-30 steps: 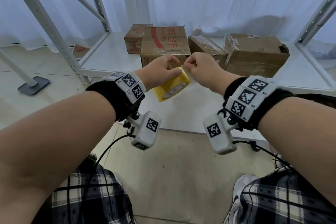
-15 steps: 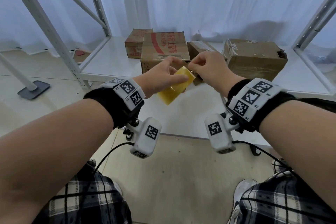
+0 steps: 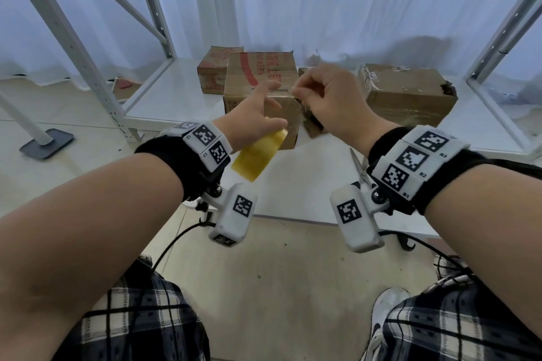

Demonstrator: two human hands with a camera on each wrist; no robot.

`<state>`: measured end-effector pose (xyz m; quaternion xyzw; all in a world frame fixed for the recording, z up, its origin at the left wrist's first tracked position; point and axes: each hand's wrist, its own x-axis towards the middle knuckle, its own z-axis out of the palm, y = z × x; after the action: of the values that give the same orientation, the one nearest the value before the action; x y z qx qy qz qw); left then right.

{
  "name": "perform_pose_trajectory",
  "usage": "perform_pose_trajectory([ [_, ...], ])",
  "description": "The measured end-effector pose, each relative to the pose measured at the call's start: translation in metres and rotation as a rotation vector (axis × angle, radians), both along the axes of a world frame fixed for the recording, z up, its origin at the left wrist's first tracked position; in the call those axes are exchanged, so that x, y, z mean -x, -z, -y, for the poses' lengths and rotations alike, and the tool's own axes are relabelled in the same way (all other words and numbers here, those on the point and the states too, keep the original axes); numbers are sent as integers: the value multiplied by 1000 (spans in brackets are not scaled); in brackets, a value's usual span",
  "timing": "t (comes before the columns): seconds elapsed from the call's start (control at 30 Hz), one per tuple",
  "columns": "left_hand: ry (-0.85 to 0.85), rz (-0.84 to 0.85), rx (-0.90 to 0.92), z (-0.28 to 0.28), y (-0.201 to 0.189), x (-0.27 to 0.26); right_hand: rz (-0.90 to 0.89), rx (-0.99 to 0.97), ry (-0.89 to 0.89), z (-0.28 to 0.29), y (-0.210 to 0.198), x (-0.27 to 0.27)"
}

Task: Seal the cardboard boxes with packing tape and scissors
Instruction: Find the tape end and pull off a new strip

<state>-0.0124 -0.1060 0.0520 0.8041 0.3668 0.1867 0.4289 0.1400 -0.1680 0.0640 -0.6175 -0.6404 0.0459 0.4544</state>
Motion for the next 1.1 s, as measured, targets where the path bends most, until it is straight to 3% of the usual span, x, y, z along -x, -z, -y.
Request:
perform_pose_trajectory([
  [0.4,57,155,249,11,-7,-4,-134,157,281,-13,3,-33],
  [0.63,26,97,200,5,-1,-3,6,81,209,-8,-7,-18],
  [0.73,3,23,130,3,3,-2,-49,2,209,-8,-13,-16],
  [1.1,211,17,65,16,4,-9,-135,170,339,-5,6,-49],
])
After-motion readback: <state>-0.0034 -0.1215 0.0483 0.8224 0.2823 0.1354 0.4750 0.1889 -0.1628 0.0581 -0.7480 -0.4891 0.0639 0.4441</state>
